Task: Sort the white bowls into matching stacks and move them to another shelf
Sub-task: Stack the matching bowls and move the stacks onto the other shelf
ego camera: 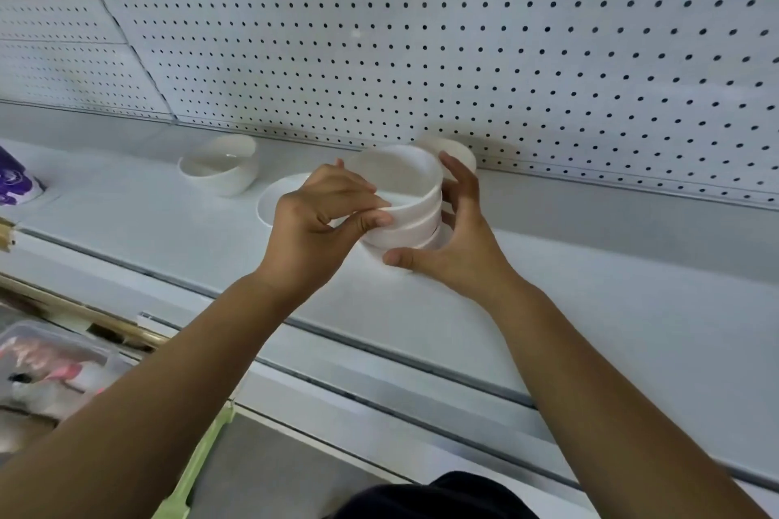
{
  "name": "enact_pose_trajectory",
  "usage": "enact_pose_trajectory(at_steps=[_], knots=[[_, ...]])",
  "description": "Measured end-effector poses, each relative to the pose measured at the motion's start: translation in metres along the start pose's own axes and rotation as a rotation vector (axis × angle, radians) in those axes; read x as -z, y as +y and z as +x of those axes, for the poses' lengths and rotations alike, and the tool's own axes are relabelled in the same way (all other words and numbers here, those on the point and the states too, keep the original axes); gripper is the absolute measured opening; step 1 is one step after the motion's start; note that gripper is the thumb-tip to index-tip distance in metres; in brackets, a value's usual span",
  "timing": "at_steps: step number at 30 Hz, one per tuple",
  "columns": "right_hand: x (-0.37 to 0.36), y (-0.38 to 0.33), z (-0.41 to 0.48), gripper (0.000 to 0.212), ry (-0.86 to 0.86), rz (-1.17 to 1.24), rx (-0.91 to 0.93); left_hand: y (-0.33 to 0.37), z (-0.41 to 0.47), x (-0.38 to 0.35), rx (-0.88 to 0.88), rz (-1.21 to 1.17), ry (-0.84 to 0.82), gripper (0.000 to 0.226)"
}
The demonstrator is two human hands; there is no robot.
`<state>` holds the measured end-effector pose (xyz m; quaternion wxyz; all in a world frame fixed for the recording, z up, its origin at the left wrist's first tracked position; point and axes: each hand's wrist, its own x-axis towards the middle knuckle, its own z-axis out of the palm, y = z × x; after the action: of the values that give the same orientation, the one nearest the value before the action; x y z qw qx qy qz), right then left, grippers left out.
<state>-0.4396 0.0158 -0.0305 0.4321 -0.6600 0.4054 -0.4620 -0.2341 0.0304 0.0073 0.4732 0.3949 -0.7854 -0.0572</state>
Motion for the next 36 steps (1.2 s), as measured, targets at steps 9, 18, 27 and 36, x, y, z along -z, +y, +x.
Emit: enact_pose_trajectory(at_steps=[9, 18, 27, 36], knots=[[0.011, -0.007, -0.001, 0.127, -0.069, -0.068, -0.093, 0.009, 0.002, 0.015, 0.120, 0.030, -0.112, 0.031], [0.019, 0.007, -0.020, 0.131, -0.057, -0.070, -0.242, 0.002, -0.001, 0.026, 0.653, -0.215, -0.221, 0.100], [0.001, 0.008, -0.015, 0.093, 0.046, -0.096, -0.259, -0.006, 0.008, 0.026, 0.809, -0.623, -0.345, 0.065], [-0.026, -0.002, -0.025, 0.108, 0.184, -0.091, -0.287, -0.014, -0.029, 0.028, 0.659, -0.177, 0.140, 0.023]])
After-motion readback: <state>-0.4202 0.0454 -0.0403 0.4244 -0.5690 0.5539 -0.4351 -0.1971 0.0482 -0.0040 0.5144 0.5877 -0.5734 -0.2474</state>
